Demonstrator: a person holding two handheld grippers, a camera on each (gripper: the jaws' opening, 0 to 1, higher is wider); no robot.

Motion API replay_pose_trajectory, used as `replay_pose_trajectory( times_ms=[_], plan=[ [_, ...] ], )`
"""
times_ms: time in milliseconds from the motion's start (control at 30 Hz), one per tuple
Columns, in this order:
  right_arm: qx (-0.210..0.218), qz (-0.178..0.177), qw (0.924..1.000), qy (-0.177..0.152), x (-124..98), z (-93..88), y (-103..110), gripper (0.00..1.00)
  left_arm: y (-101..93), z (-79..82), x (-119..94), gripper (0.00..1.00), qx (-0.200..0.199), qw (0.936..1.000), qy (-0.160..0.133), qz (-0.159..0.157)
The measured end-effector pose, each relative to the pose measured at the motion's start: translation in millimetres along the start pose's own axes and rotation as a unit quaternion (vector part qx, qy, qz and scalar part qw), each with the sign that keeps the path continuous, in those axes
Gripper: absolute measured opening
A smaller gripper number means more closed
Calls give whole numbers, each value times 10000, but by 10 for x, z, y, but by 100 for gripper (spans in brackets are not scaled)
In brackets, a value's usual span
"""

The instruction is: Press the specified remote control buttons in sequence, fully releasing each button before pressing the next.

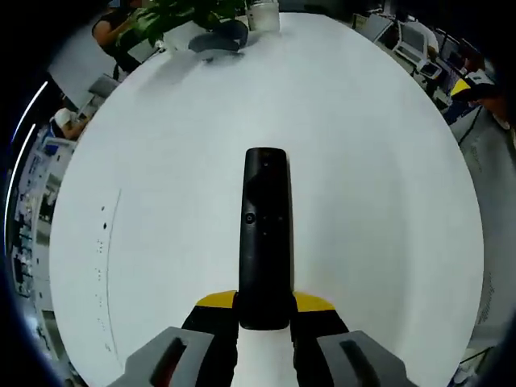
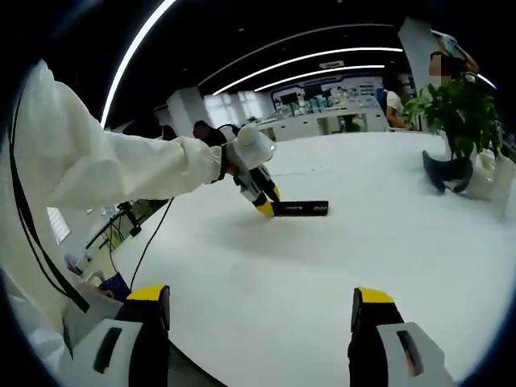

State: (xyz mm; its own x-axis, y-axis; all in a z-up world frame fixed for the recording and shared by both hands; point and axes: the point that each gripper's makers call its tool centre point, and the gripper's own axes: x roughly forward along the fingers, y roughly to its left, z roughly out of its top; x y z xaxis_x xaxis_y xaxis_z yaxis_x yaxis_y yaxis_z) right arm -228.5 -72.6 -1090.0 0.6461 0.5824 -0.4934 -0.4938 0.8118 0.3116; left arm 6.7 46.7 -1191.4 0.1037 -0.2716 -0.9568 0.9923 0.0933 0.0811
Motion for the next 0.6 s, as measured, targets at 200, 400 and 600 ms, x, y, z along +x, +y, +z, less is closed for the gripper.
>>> replay_pose_trajectory(
  times_ms=[200, 400, 600],
  plan=[
    [-4, -77, 10000, -31, -13, 11, -29, 93, 50, -4, 5, 27, 314, 9992, -134, 191],
    [17, -129, 9998, -119, -48, 54, -49, 93, 132, -10, -26, 38, -66, 9983, -169, 558],
    [-46, -195, 9996, -200, -99, 113, -73, 94, 197, -64, -83, 49, -698, 9916, -435, 997]
  ],
)
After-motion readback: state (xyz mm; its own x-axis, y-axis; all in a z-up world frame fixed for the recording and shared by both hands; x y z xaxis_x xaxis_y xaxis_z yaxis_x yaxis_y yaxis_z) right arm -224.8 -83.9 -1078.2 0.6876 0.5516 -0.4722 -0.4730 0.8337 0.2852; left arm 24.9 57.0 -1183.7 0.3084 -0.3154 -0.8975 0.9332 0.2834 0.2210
